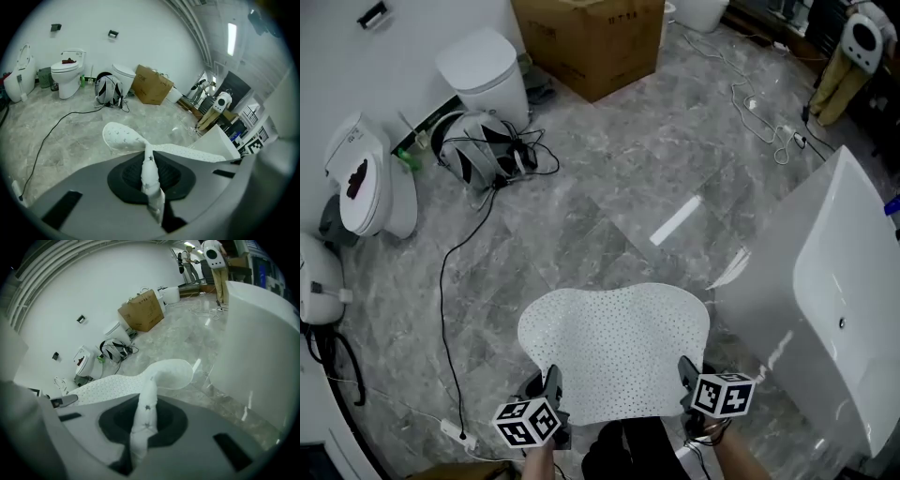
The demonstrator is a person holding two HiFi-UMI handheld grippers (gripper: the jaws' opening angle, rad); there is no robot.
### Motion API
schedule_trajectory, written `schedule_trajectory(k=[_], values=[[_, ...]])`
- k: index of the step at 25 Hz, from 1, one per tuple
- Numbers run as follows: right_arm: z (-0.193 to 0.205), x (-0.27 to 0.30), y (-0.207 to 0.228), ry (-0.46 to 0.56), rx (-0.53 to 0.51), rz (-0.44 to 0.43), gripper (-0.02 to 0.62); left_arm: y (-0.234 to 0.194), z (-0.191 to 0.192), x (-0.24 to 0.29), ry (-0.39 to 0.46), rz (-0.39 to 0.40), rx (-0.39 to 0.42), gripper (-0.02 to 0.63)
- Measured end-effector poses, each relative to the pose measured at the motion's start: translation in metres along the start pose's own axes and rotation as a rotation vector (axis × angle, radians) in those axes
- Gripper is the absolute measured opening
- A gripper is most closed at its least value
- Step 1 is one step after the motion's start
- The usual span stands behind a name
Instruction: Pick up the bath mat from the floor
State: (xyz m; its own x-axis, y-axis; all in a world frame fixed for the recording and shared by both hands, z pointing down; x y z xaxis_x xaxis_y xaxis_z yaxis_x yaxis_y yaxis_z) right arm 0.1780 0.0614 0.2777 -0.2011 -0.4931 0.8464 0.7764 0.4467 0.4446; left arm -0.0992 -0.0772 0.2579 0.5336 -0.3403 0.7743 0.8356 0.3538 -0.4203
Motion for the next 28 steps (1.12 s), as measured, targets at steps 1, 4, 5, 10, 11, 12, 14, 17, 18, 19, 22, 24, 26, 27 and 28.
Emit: schedule_trajectory(k=[1,4,5,10,11,12,14,17,18,19,22,24,26,27,28], values=[[-0.006,-0.018,-0.011,-0.001,-0.001,-0.004,0.021,0.01,-0.01,-0.015,-0.003,0.007,-0.003,0.021],[-0.026,-0.066,-0.038,0.002,-0.014,-0.017,0.021,0.044,-0.039,-0.054,-0.005,0.028,0.013,0.021],[-0.034,-0.08,-0.045,0.009,-0.019,-0.022,0.021,0.055,-0.049,-0.065,-0.001,0.034,0.022,0.021],[-0.078,-0.141,-0.067,0.077,-0.023,-0.056,0.021,0.102,-0.11,-0.105,0.051,0.057,0.075,0.021],[-0.084,-0.152,-0.07,0.092,-0.014,-0.065,0.021,0.109,-0.121,-0.113,0.062,0.06,0.086,0.021],[-0.09,-0.163,-0.074,0.109,-0.003,-0.074,0.021,0.116,-0.132,-0.121,0.073,0.064,0.095,0.021],[-0.103,-0.183,-0.081,0.148,0.014,-0.096,0.021,0.129,-0.151,-0.136,0.098,0.076,0.108,0.021],[-0.122,-0.208,-0.093,0.201,0.013,-0.126,0.021,0.147,-0.176,-0.156,0.138,0.099,0.133,0.021],[-0.128,-0.215,-0.097,0.218,0.001,-0.132,0.021,0.152,-0.184,-0.161,0.152,0.11,0.138,0.021],[-0.135,-0.221,-0.101,0.234,-0.013,-0.135,0.021,0.157,-0.192,-0.166,0.166,0.124,0.139,0.021],[-0.151,-0.237,-0.117,0.281,-0.042,-0.128,0.021,0.161,-0.213,-0.177,0.198,0.162,0.135,0.021],[-0.155,-0.247,-0.128,0.307,-0.054,-0.124,0.021,0.16,-0.222,-0.186,0.209,0.182,0.14,0.021],[-0.157,-0.256,-0.139,0.332,-0.059,-0.128,0.021,0.16,-0.229,-0.195,0.218,0.201,0.152,0.021],[-0.158,-0.261,-0.143,0.343,-0.06,-0.129,0.021,0.161,-0.233,-0.199,0.221,0.21,0.158,0.021],[-0.159,-0.265,-0.147,0.354,-0.058,-0.131,0.021,0.162,-0.236,-0.204,0.225,0.221,0.162,0.021]])
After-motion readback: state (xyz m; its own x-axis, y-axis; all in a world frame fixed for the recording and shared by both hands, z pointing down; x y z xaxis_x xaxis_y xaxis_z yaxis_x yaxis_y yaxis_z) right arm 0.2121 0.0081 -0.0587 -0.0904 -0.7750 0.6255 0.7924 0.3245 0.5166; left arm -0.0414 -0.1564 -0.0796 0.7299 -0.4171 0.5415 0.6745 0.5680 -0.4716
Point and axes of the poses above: the fingertips, and each gripper's own axes: x forward along the fingers, y to its right, z out of its underside, the point moved 3 cm from there along -x, backward along the fingers, and after that the axes turned 5 degrees about -y, right-handed, at the moved point
